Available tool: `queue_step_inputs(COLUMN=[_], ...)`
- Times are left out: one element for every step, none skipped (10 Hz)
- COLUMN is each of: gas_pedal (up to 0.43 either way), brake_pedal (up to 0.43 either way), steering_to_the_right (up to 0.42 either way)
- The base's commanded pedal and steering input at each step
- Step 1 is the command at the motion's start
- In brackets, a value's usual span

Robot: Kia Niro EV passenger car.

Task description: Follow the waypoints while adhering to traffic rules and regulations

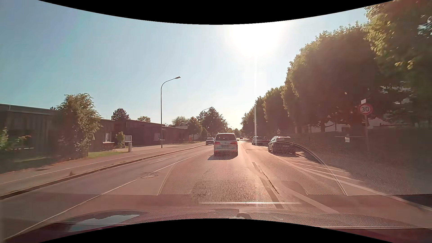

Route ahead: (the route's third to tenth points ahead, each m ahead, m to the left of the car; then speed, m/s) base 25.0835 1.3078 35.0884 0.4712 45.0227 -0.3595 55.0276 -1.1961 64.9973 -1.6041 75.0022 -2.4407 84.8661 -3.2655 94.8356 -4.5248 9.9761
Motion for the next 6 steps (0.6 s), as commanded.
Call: queue_step_inputs(gas_pedal=[0.079,0.079,0.079,0.087,0.118,0.118], brake_pedal=[0.006,0.006,0.0,0.006,0.006,0.006], steering_to_the_right=[0.0,0.0,0.0,0.001,0.003,0.004])
